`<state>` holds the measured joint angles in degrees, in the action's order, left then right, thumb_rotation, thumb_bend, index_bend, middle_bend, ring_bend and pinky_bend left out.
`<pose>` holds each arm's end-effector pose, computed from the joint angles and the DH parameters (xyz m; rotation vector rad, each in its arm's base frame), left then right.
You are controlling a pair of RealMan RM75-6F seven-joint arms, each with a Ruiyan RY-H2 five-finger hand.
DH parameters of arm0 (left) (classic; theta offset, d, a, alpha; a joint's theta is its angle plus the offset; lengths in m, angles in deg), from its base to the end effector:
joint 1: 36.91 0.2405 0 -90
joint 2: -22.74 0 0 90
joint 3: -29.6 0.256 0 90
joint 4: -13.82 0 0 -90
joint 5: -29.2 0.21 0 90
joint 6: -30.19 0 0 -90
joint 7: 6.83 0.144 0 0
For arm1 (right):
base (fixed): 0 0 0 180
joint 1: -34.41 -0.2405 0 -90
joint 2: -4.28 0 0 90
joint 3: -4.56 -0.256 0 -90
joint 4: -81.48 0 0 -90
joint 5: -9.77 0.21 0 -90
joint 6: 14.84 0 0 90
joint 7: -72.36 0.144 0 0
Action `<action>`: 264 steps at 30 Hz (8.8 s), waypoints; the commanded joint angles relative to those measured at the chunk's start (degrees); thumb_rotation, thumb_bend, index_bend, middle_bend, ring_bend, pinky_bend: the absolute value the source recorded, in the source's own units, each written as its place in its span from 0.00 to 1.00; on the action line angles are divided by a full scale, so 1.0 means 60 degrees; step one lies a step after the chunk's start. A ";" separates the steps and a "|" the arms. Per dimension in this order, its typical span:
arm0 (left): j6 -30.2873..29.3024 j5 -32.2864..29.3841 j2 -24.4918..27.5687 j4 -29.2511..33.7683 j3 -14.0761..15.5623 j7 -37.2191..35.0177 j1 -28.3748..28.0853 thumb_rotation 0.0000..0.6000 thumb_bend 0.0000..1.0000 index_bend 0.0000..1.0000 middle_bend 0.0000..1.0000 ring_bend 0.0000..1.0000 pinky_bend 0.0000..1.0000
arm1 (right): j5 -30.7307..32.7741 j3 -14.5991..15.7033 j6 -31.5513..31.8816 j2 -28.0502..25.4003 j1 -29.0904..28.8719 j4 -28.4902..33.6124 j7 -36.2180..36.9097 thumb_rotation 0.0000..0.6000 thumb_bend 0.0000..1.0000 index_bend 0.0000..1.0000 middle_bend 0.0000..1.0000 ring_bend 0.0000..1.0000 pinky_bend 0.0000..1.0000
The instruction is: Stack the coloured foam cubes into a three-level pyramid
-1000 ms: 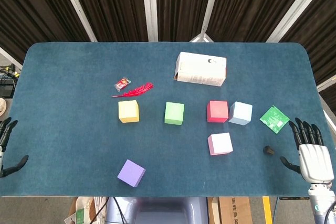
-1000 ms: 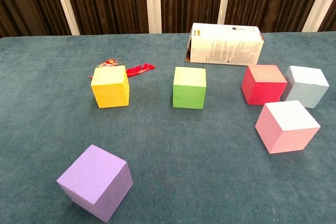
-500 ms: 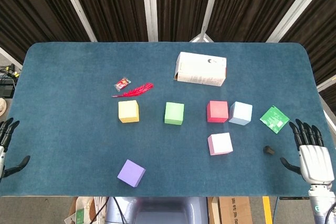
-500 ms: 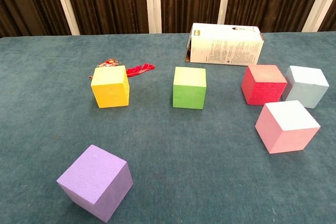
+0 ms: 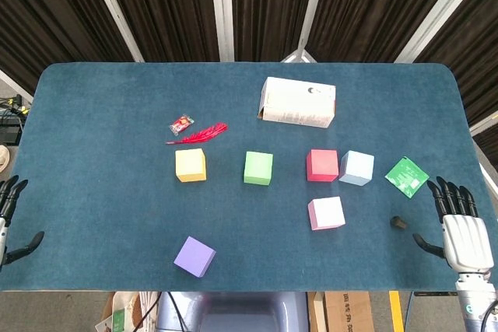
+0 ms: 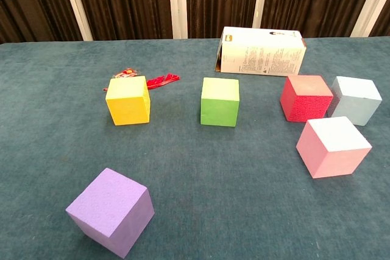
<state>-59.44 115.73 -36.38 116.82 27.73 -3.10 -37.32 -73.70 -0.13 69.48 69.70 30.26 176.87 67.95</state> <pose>-0.2892 0.1525 0.1779 -1.3091 -0.9261 -0.9150 -0.3043 -0.1828 0.1518 1.3389 -0.9191 0.8893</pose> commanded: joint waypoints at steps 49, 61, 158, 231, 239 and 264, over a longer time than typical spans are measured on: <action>0.0034 -0.1112 -0.0051 -0.0330 -0.0624 -0.0183 -0.0082 1.00 0.31 0.04 0.00 0.00 0.00 | 1.1809 -0.2417 -0.1907 0.2893 -0.8354 0.0900 -0.7196 1.00 0.18 0.16 0.15 0.02 0.00; 0.0117 -0.1193 -0.0140 -0.0201 -0.0590 0.0084 -0.0108 1.00 0.31 0.04 0.00 0.00 0.00 | 1.2033 -0.2032 -0.2610 0.2991 -0.8175 0.0073 -0.7115 1.00 0.18 0.19 0.17 0.04 0.00; 0.0504 -0.2108 0.0061 -0.0154 -0.0940 -0.0489 -0.0178 1.00 0.32 0.04 0.00 0.00 0.00 | 1.1424 -0.2463 -0.0864 0.5214 -0.9048 -0.0340 -0.8329 1.00 0.30 0.36 0.41 0.24 0.00; 0.0726 -0.2563 0.0211 -0.0202 -0.1115 -0.0805 -0.0229 1.00 0.32 0.04 0.00 0.00 0.00 | 1.2330 -0.4138 -0.0150 0.6930 -0.9665 -0.1797 -0.9975 1.00 0.33 0.36 0.41 0.24 0.00; 0.0738 -0.2574 0.0214 -0.0202 -0.1117 -0.0811 -0.0234 1.00 0.32 0.04 0.00 0.00 0.00 | 1.2295 -0.4197 -0.0197 0.6986 -0.9654 -0.1876 -1.0007 1.00 0.33 0.36 0.41 0.24 0.00; 0.0721 -0.2595 0.0192 -0.0178 -0.1116 -0.0750 -0.0234 1.00 0.32 0.04 0.00 0.00 0.00 | 1.2271 -0.4237 -0.0397 0.6982 -0.9493 -0.1895 -1.0016 1.00 0.33 0.36 0.34 0.22 0.00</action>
<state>-55.11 100.16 -35.23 115.75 21.03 -7.60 -38.72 -0.09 -25.56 67.11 111.59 -26.70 165.51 7.87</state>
